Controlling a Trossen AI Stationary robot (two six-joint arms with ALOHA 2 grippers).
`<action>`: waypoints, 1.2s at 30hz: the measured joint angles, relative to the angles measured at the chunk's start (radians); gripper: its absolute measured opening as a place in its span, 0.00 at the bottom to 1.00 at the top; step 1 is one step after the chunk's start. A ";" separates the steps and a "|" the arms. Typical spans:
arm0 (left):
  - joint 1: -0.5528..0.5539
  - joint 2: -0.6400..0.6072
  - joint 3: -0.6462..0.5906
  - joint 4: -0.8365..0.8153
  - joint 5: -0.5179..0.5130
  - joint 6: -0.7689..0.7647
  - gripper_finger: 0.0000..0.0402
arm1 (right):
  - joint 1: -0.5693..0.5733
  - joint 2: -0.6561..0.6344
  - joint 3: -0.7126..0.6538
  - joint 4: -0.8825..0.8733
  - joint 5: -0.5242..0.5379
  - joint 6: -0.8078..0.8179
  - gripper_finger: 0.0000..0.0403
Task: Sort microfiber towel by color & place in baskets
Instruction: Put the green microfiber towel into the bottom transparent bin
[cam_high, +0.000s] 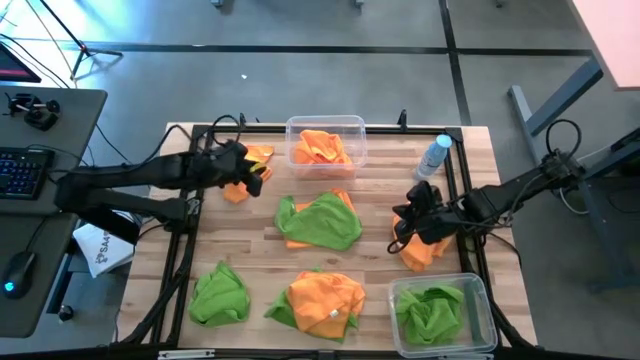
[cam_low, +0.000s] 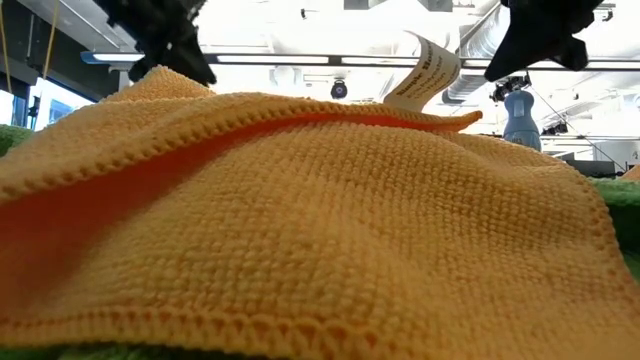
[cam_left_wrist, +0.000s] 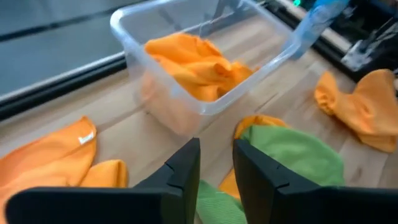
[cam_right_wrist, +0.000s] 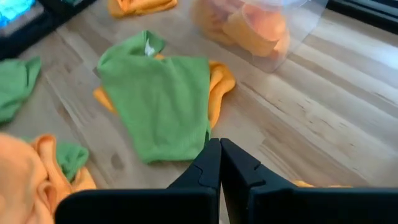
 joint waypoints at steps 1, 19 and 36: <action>0.009 0.014 0.000 0.000 0.009 -0.001 0.24 | -0.005 0.000 0.000 0.000 -0.014 -0.014 0.00; -0.078 0.272 0.000 0.174 0.192 0.113 0.27 | -0.042 0.000 0.001 0.001 -0.046 -0.002 0.00; -0.175 0.572 0.000 0.212 0.248 0.037 0.26 | -0.042 0.000 0.001 0.000 -0.042 -0.024 0.00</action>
